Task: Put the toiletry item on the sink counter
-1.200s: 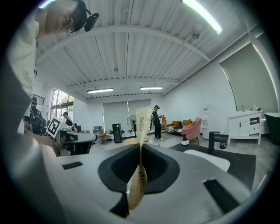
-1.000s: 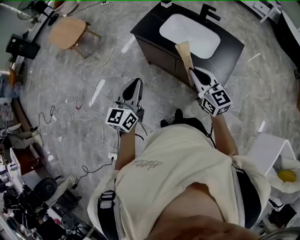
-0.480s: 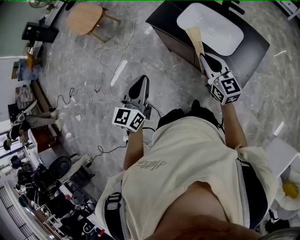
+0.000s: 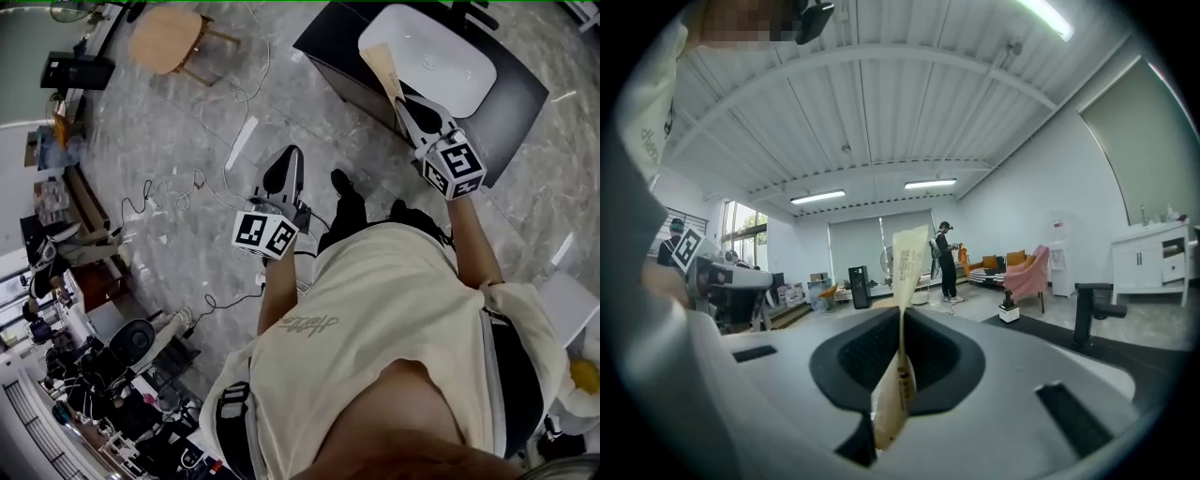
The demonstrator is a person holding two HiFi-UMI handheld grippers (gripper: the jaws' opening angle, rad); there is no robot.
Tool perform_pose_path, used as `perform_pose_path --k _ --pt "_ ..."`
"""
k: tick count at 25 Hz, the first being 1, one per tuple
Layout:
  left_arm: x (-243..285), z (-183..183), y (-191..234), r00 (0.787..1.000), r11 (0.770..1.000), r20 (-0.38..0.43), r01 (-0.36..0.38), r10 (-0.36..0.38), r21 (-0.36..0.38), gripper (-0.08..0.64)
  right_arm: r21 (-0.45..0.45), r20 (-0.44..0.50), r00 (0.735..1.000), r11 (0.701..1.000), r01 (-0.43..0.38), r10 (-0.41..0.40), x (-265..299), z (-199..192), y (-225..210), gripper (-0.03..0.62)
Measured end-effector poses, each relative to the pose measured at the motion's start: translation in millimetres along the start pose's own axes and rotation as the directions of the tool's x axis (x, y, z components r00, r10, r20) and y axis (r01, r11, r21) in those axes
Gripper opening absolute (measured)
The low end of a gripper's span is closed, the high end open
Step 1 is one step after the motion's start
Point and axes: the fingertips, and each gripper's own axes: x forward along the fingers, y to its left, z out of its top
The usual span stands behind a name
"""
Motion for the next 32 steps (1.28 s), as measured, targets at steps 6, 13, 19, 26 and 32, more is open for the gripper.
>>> perform_pose_path --k 6,13,19,26,32 --pt "28.1 19.6 60.4 0.997 0.997 0.034 0.071 -0.071 -0.005 0.002 -0.064 0.006 0.999 0.997 0.037 -0.037 50.8 26.0 7.6 0.011" --pt "73.1 48.0 148.2 0.980 0.981 0.035 0.194 -0.194 0.005 0.002 -0.119 0.011 0.986 0.979 0.164 -0.164 125.7 51.7 7.1 0.011" --pt "101.0 56.0 229.2 0.973 0.973 0.029 0.230 -0.231 0.028 0.002 -0.067 0.031 0.985 0.983 0.170 -0.169 187.6 57.2 25.5 0.011" --pt "126.1 27.1 263.0 0.967 0.968 -0.031 0.252 -0.253 -0.011 0.002 -0.043 0.005 0.969 0.968 0.247 -0.247 203.0 60.0 -5.2 0.011" --pt "180.2 29.5 252.2 0.948 0.947 -0.056 0.317 -0.314 0.054 0.002 -0.032 -0.034 0.978 0.978 0.205 -0.206 227.2 41.7 -43.9 0.011"
